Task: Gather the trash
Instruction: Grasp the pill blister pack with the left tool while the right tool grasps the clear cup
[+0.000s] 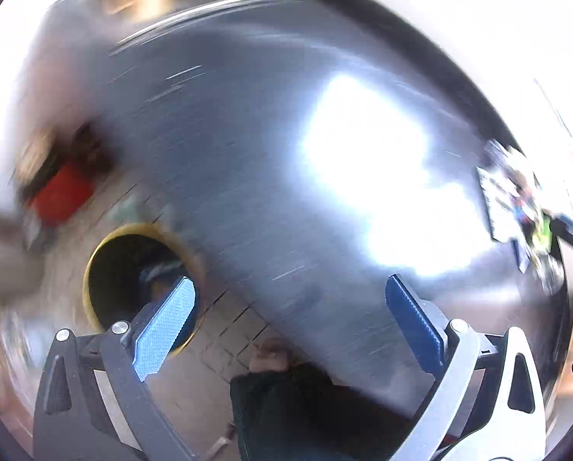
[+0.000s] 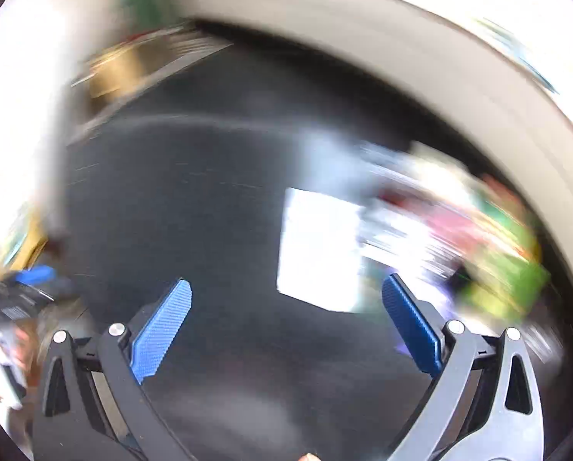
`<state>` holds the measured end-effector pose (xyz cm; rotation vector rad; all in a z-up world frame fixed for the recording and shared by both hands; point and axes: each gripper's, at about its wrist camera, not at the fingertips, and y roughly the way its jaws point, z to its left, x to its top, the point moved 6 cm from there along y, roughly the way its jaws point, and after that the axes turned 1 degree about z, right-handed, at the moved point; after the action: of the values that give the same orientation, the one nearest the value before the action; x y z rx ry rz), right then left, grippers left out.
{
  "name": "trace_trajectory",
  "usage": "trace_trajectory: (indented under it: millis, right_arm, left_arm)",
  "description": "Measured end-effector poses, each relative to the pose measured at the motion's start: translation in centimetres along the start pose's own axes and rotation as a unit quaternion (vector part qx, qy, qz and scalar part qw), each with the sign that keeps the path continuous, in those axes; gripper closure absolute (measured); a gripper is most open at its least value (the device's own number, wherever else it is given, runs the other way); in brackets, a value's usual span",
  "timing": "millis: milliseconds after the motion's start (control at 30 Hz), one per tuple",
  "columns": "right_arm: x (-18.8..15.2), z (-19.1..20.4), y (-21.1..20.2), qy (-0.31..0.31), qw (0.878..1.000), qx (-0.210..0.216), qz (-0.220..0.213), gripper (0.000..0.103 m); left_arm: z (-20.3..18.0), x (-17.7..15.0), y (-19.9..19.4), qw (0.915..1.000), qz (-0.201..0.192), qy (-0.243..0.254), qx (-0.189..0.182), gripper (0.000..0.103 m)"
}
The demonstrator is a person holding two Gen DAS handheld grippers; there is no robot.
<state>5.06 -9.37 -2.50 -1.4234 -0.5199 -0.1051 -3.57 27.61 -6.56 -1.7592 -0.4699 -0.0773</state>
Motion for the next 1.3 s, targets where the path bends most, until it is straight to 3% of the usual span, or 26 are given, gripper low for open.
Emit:
trace_trajectory:
  millis: [100,167,333,400,533,700,833,1100,1300]
  right_arm:
    - [-4.7,-10.5,-1.3,0.094,0.992,-0.078,0.021,0.007]
    - [-8.7,-17.3,-2.7,0.177,0.978,-0.110,0.028,0.007]
    - [-13.8,-24.7,-3.6,0.282,0.950,-0.131,0.038,0.007]
    - [-14.2,-25.9,-3.6,0.301,0.945,-0.122,0.035,0.007]
    - [-13.2,-26.7,-2.6,0.289,0.950,-0.113,0.041,0.007]
    - [-10.7,-26.9,-0.8,0.290,0.952,-0.088,0.042,0.007]
    - [-8.7,-26.6,1.1,0.280,0.956,-0.068,0.050,0.007]
    - [-7.4,-26.2,4.2,0.276,0.959,-0.036,0.054,0.007]
    - [-7.3,-25.2,5.4,0.288,0.956,0.010,0.052,0.028]
  left_arm:
    - [-6.1,2.3,1.5,0.9972,0.014,0.073,-0.012,0.006]
    - [-10.7,3.4,2.7,0.9919,0.025,0.123,-0.016,0.006]
    - [-19.7,4.9,5.7,0.9786,0.049,0.199,-0.021,0.006]
    - [-22.6,5.4,6.5,0.9743,0.054,0.218,-0.023,0.006]
    - [-27.3,6.0,7.8,0.9701,0.061,0.234,-0.015,0.006]
    - [-30.1,6.4,10.2,0.9695,0.078,0.232,0.016,0.006]
    - [-30.4,6.5,12.2,0.9670,0.094,0.233,0.042,0.006]
    - [-28.4,6.6,13.7,0.9682,0.121,0.213,0.050,0.006]
    - [-25.6,6.3,13.8,0.9677,0.125,0.205,0.076,0.006]
